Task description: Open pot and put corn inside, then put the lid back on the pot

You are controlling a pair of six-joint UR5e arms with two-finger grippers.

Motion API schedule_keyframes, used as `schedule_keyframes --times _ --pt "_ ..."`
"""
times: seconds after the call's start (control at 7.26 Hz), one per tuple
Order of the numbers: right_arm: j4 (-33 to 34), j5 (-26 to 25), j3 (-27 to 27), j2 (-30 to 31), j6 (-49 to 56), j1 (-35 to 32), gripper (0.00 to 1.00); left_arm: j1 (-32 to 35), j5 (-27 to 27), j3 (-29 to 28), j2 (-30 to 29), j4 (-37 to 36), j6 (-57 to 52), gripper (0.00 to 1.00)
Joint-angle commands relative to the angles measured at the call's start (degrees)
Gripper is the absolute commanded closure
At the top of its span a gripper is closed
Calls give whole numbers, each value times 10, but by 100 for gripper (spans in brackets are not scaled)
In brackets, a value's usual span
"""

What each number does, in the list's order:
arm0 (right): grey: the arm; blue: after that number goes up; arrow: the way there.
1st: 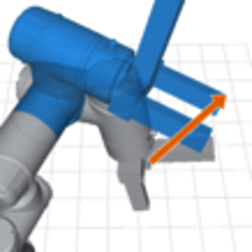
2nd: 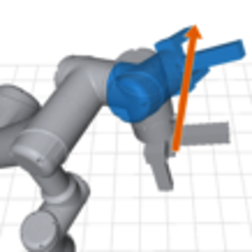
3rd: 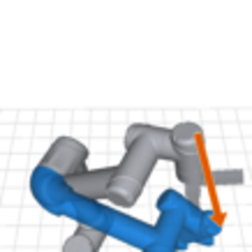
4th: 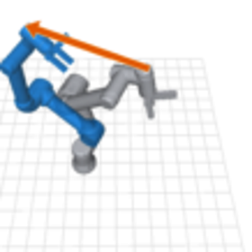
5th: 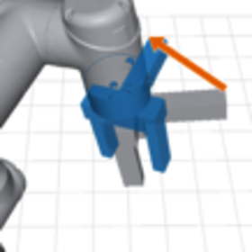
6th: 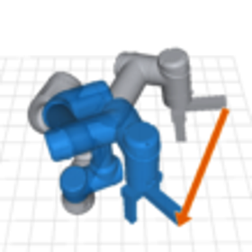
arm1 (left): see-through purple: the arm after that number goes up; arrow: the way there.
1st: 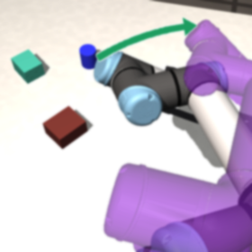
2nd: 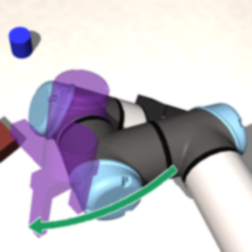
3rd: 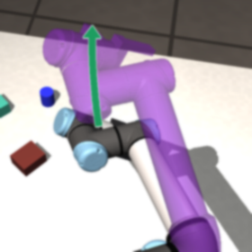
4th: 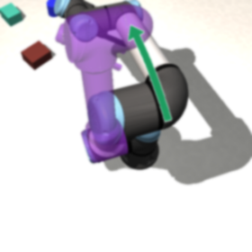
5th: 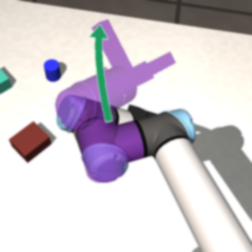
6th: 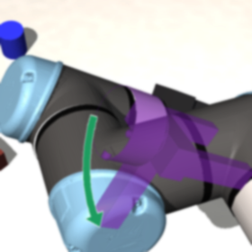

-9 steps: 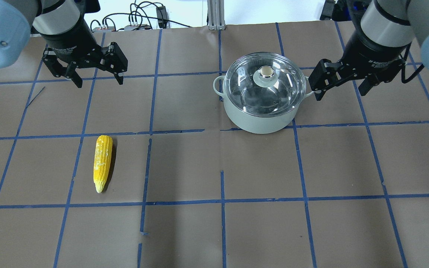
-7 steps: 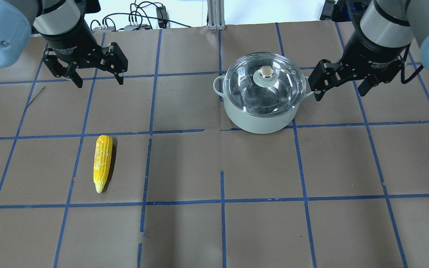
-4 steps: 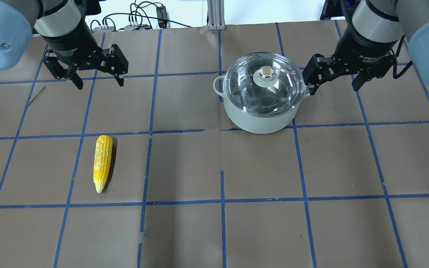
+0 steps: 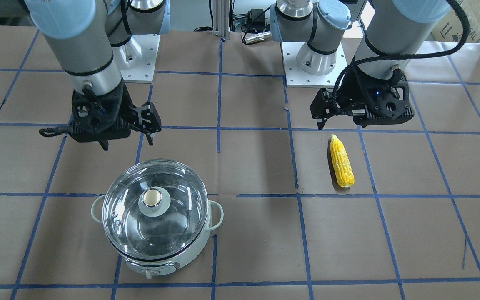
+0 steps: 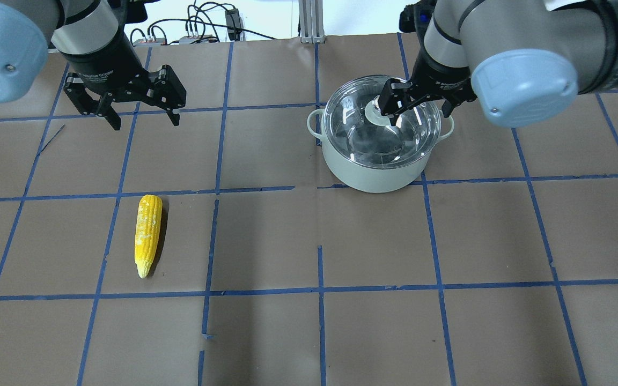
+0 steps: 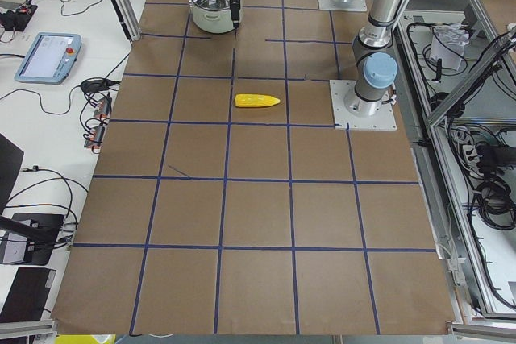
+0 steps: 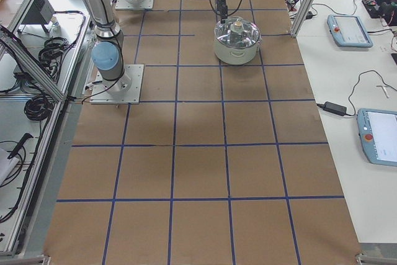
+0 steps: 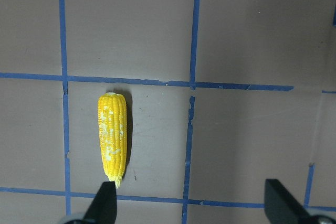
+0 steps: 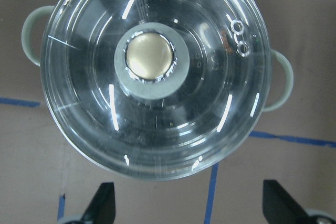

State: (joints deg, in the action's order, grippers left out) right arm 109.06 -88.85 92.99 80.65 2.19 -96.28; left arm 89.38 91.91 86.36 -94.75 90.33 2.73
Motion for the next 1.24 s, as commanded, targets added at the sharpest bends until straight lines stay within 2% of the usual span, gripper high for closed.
schedule_keyframes --times 0.0,0.41,1.1 --pt "65 -2 -1 -49 -1 -6 1 0 0 1 -3 -2 0 0" --pt "63 -3 -47 -98 -3 -8 1 1 0 4 -3 -2 0 0" --pt "64 -7 -50 -118 -5 -16 5 2 0 5 -3 -2 -1 0"
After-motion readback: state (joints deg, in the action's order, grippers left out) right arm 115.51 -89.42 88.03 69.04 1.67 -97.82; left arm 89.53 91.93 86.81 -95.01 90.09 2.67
